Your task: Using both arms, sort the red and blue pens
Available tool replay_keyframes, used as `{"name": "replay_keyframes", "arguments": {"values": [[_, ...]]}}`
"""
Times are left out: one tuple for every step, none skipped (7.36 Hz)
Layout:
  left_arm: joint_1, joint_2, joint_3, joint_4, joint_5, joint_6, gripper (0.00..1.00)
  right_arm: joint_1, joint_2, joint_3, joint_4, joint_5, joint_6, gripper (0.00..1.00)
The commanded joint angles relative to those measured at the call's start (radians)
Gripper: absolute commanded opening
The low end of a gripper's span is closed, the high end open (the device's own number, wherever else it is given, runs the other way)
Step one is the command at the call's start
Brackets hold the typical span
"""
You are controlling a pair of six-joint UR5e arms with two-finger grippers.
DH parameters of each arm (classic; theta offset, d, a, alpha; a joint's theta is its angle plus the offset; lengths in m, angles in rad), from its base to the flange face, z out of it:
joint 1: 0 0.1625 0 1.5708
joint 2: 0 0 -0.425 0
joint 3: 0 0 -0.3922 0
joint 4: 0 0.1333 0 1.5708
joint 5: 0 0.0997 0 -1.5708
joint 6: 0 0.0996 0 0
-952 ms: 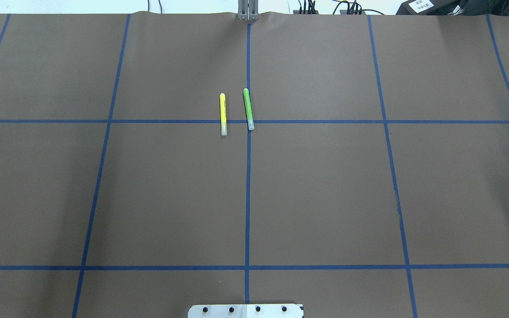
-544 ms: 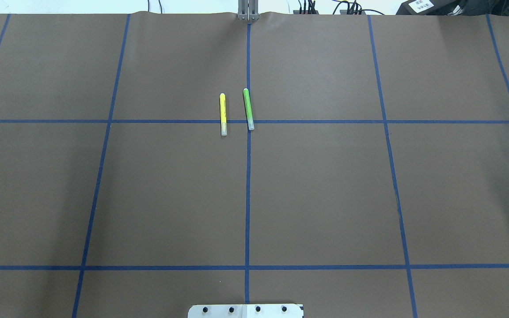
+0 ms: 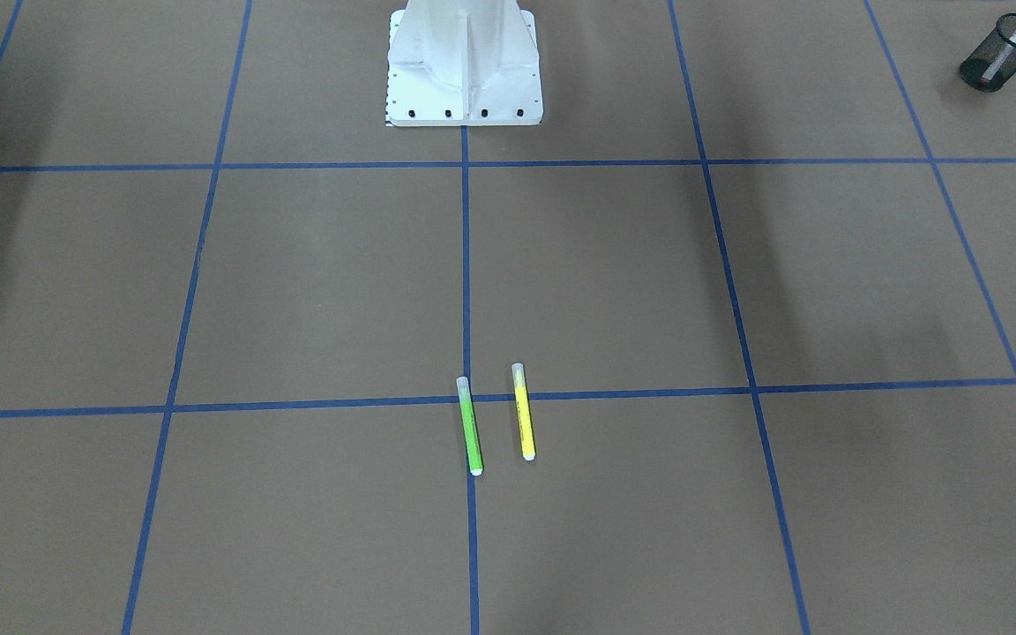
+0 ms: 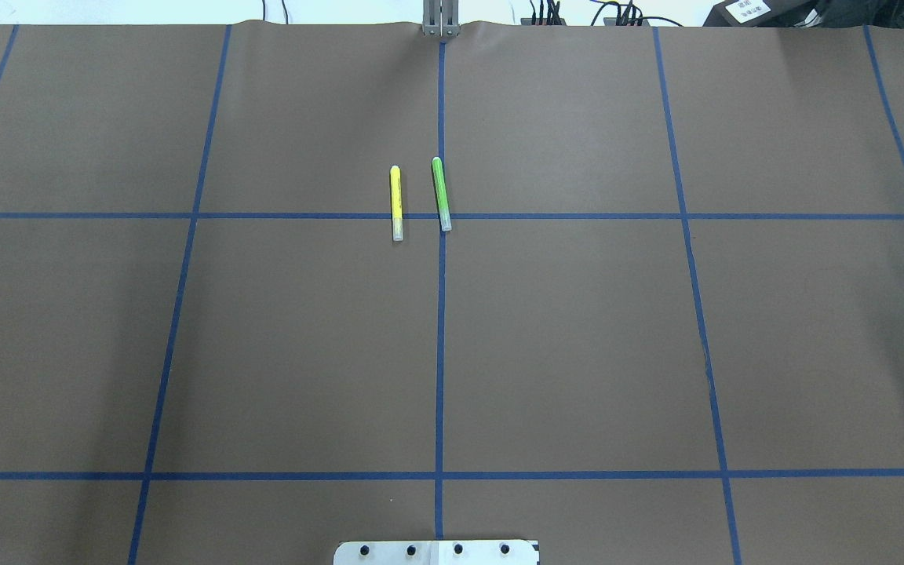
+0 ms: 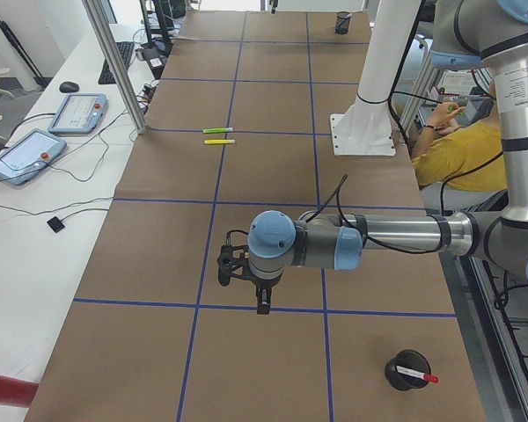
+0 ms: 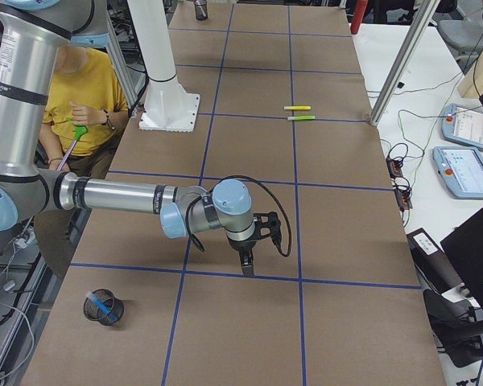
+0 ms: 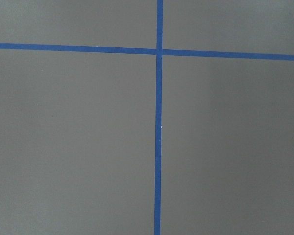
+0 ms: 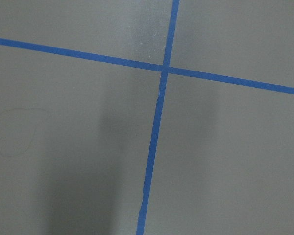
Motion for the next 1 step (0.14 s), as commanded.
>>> {"name": "replay_keyframes", "arguments": {"values": [[0.0,0.0,0.0,0.0,0.0,0.0,1.0,0.0,-0.001,0.0,0.0,0.001,0.0,1.0]]}}
